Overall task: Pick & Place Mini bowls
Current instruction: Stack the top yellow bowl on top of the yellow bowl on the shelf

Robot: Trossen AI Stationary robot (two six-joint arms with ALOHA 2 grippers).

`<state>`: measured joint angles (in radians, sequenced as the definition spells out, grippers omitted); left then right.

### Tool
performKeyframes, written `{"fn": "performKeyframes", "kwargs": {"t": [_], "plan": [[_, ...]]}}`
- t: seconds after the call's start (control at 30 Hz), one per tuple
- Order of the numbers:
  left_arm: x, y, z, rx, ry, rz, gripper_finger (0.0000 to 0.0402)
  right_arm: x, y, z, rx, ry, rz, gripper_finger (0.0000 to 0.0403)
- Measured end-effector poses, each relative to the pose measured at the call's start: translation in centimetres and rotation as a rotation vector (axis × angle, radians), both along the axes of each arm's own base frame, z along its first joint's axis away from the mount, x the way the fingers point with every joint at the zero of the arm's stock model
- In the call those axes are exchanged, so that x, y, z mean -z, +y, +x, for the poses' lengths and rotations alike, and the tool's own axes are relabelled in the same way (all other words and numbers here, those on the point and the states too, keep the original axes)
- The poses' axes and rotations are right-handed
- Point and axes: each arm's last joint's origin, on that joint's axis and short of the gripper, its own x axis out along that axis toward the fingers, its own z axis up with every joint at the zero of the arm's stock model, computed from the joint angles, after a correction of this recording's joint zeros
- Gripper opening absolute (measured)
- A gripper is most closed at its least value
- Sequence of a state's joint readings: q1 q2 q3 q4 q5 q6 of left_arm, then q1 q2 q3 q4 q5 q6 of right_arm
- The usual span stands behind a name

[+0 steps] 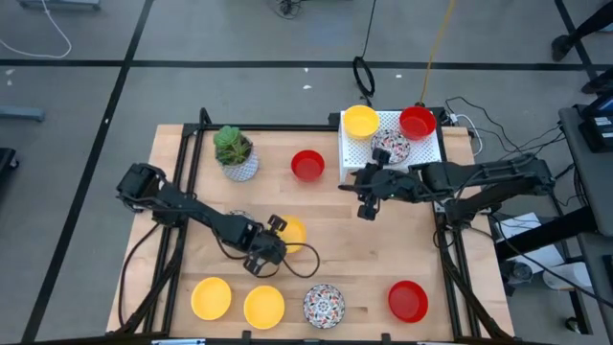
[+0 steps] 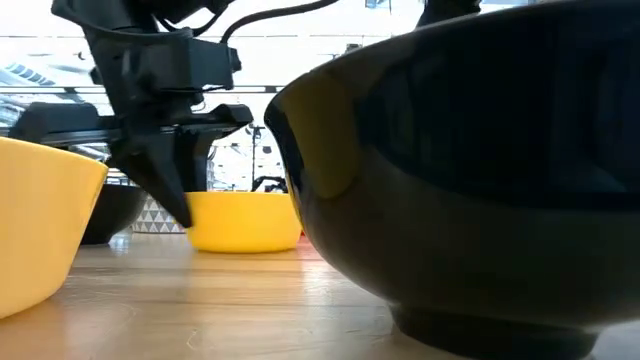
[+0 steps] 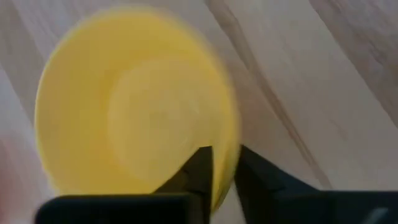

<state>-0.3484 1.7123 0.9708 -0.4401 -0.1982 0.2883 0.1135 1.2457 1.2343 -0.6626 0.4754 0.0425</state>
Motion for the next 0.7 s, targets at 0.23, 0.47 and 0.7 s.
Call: {"fn": "performKeyframes", "kwargs": {"t": [0.23,0.47,0.7], "plan": [[-1.1,2.0,2.4,-0.015,-0.160,-0.030,0.0013,1.6,0.0,-0.1,0.000,0.038,-0.004,0.0141],[-1.0,5.1,5.2,-0.120,-0.346,-0.092,0.0013,1.7,0.0,0.3,-0.003,-0.012,0.004,0.0141],[0.9,5.5,7.6,-0.129,-0.248,-0.084,0.0009,1.5,0.1,0.6,-0.006,-0.047,0.009,0.0141]]}}
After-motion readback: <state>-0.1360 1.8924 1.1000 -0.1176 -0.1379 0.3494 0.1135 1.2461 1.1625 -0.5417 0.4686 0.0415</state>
